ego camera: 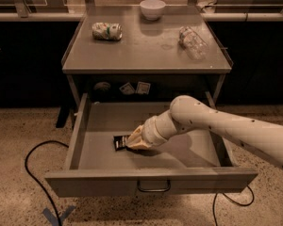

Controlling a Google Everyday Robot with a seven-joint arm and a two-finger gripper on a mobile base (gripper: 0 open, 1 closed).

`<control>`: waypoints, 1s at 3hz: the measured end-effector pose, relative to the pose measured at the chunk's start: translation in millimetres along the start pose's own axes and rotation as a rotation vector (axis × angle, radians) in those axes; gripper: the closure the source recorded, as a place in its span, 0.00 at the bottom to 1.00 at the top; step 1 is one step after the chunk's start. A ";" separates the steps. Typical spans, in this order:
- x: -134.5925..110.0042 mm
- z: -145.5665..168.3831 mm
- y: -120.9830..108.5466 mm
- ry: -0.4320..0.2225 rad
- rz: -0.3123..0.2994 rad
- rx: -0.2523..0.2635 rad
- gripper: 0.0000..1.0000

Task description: Place rxbar chocolate into top drawer

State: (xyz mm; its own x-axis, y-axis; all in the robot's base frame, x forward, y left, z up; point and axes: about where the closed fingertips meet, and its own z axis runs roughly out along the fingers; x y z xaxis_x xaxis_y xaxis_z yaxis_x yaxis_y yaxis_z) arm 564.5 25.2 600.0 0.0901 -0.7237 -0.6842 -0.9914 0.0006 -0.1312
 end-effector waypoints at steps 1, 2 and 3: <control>0.0 0.1 0.0 0.000 0.000 0.000 0.10; 0.0 0.1 0.1 0.000 0.000 0.000 0.00; 0.0 0.1 0.1 0.000 0.000 0.000 0.00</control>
Offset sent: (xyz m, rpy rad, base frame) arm 0.0000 0.0000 0.0000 0.0000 0.0000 0.0001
